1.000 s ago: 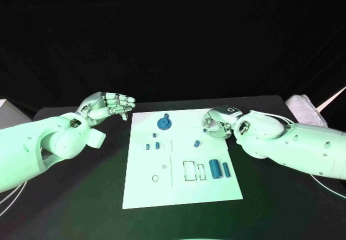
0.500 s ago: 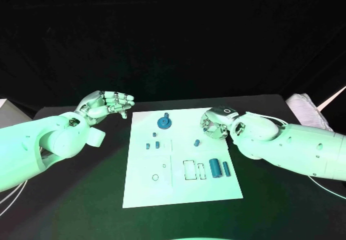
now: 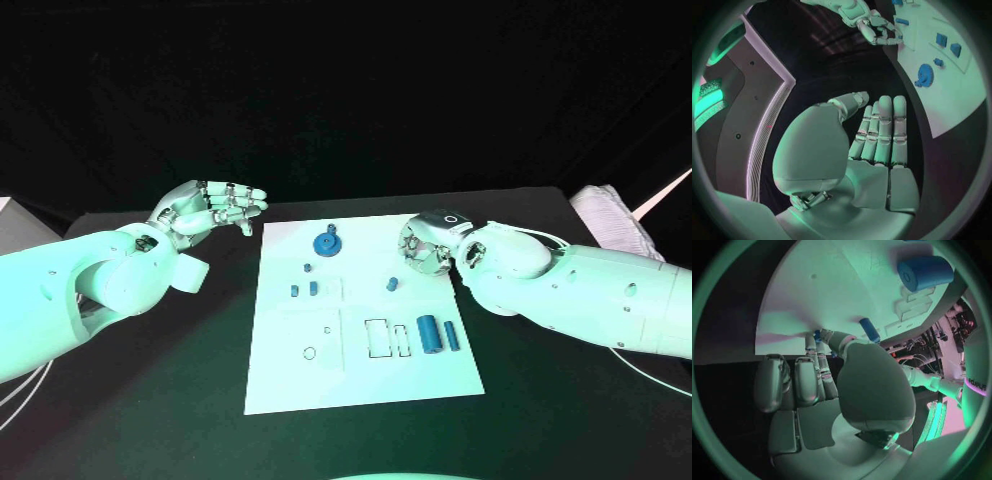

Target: Assemble the parts on the task board

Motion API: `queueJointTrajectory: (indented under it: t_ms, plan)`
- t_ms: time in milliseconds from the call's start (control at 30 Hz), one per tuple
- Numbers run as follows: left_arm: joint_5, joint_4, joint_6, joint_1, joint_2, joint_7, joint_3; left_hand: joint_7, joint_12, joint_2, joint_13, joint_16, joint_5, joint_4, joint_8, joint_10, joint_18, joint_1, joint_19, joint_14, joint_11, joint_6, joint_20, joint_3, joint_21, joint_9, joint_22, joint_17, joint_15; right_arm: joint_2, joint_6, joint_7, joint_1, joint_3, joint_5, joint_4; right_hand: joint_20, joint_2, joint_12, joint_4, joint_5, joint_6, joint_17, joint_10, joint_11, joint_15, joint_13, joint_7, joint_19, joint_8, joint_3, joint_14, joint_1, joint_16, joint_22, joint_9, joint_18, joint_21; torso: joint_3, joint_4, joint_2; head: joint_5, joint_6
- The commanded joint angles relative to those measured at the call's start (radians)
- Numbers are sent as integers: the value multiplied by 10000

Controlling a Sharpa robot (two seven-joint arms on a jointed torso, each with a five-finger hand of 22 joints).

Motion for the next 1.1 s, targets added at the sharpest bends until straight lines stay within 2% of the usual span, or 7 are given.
queueJointTrajectory:
  t_ms: [33,200,533,633,800,967,1100]
  plan:
    - [79,35,157,4,2,51,12,45,74,108,-13,-73,28,-55,-20,-70,151,-9,-59,-53,29,28,0,-44,-69,-14,-18,-23,-5,97,422,-69,-147,-72,-41,7,-18,195,71,-64,-32,107,8,183,-98,-101,83,-22,60,75,12,501,52,54,109,62,-178,103,-6,-1,-6,-4,-20]
    - [79,36,155,4,1,50,12,44,80,112,-13,-84,29,-67,-17,-70,152,1,-57,-54,28,34,-1,-43,-72,-16,-20,-31,-6,146,331,-333,-206,-72,-281,46,-95,444,16,-354,-168,244,-4,484,-189,-181,197,-76,138,285,206,485,176,127,474,318,-244,447,-8,16,-10,-16,-44]
    - [79,25,134,4,-1,56,12,43,89,119,-14,-105,35,-88,-10,-73,153,20,-55,-55,27,46,-4,-41,-78,-19,-25,-47,-8,111,-364,-838,-236,-71,-651,106,-118,422,-80,-615,-44,252,-63,638,-213,-203,269,-91,211,357,462,468,187,139,769,480,-302,726,-14,5,-27,16,-43]
    - [79,5,143,4,10,55,12,43,89,119,-14,-105,35,-88,-10,-73,153,20,-55,-55,27,46,-4,-41,-78,-19,-25,-47,-8,72,-691,-850,-237,-68,-676,170,-120,415,-87,-629,-44,256,-55,652,-213,-204,275,-91,230,361,480,470,176,153,823,492,-314,780,-4,-2,-23,23,-16]
    - [83,-44,157,4,35,50,12,41,97,128,-15,-123,39,-96,0,-78,151,23,-53,-54,29,64,-5,-42,-82,-20,-28,-61,-7,-34,-1349,-725,-216,-51,-594,327,-121,399,-105,-645,-50,266,-54,690,-213,-204,291,-85,277,375,511,474,123,171,953,525,-344,908,-14,-12,-37,18,38]
    - [99,-90,149,4,61,46,12,41,97,128,-15,-123,39,-96,0,-78,151,23,-53,-54,29,64,-5,-42,-82,-20,-28,-61,-7,-234,-1927,-511,-146,14,-342,640,-122,392,-112,-657,-54,268,-43,704,-215,-205,298,-84,291,380,525,478,110,189,993,538,-352,948,-3,-14,-24,3,84]
    - [115,-120,148,4,81,40,12,40,99,131,-17,-135,41,-100,9,-89,150,20,-53,-53,30,79,-4,-47,-87,-21,-31,-71,-6,-423,-2157,-354,-62,76,-55,950,-122,388,-117,-662,-58,269,-33,711,-215,-205,301,-82,299,383,531,481,101,201,1018,545,-358,973,-5,-10,-27,-5,109]
